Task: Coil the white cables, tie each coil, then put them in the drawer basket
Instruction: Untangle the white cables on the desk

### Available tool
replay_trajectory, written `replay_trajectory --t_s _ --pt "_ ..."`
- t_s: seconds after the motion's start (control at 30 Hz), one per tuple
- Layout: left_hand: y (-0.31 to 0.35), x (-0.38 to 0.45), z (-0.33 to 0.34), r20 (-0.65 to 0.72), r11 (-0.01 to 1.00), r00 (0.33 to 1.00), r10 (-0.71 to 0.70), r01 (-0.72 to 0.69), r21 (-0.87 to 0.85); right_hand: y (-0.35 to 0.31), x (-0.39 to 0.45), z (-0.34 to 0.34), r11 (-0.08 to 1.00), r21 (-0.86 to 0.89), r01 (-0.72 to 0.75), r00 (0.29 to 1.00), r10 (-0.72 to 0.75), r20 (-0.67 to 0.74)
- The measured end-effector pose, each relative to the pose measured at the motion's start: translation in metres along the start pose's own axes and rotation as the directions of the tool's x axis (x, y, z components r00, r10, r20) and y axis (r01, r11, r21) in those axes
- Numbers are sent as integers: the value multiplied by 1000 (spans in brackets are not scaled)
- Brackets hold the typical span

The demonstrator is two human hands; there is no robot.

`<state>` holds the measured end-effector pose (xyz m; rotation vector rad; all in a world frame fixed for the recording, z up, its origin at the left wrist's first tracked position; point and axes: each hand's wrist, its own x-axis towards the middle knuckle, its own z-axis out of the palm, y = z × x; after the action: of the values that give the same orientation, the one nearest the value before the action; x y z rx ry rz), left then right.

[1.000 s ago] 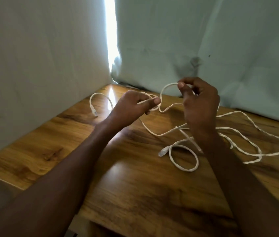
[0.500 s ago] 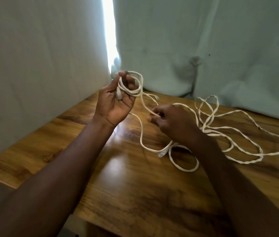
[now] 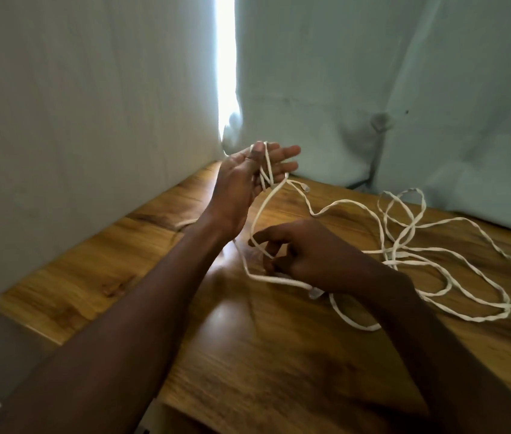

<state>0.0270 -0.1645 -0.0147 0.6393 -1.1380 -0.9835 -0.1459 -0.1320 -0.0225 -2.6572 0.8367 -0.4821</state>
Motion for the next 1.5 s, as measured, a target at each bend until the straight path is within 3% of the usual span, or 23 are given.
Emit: replay_trajectory --t_s 0.1,0.2,0.27,0.37,0.5,0.63,0.67,0.73,0.8,0.87,0.93,1.0,1.13,1.2,1.23,1.27,1.37,1.5 --pt "-6 -6 2 111 933 993 36 -73 353 -6 -4 -10 947 321 2 999 -20 51" --pt "-9 -10 0 195 770 980 31 -148 620 -8 -9 -22 778 619 -101 984 -13 177" --pt "-8 -9 -3 191 665 979 63 -184 723 -4 -12 -27 672 722 -162 973 -13 231" --pt "-3 -5 -10 240 426 957 161 -287 858 3 -16 -34 493 823 -281 955 58 292" --pt "8 -2 -15 198 221 944 263 -259 940 6 -17 -43 447 842 -302 937 302 175" --pt "14 -2 -17 104 108 971 215 -130 986 3 -17 -59 25 987 -162 927 346 143" --pt "13 -2 -17 106 92 977 186 -125 988 1 -18 -62 -30 986 -163 924 346 163" --pt "11 -4 -18 117 140 986 121 -134 981 0 -21 -67 55 969 -241 883 428 195" --pt "10 -4 -23 128 351 992 14 -125 928 2 -23 -69 222 920 -324 805 575 145" --pt "10 -4 -24 151 500 988 -22 -120 858 6 -23 -69 341 882 -327 734 679 9" --pt "15 -9 -17 177 636 984 -17 -126 761 13 -24 -72 386 888 -251 642 752 -146" --pt "20 -11 -10 219 729 975 -30 -129 673 20 -24 -76 273 956 -105 599 785 -158" --pt "16 -13 -2 344 799 937 -65 -158 580 27 -22 -70 -103 978 179 674 738 -46" --pt "7 -16 4 372 807 926 -62 -173 565 24 -16 -60 -177 955 237 721 691 -51" --pt "3 -17 7 356 809 933 -55 -167 563 22 -13 -55 -160 958 236 736 674 -69" --pt "0 -16 7 323 814 945 -40 -157 559 21 -10 -50 -95 972 215 735 672 -97" --pt "2 -15 5 239 869 971 -4 -115 482 17 -4 -39 263 962 76 662 708 -246" --pt "0 -14 1 221 922 970 -100 7 388 23 -5 -31 641 757 -127 638 638 -432"
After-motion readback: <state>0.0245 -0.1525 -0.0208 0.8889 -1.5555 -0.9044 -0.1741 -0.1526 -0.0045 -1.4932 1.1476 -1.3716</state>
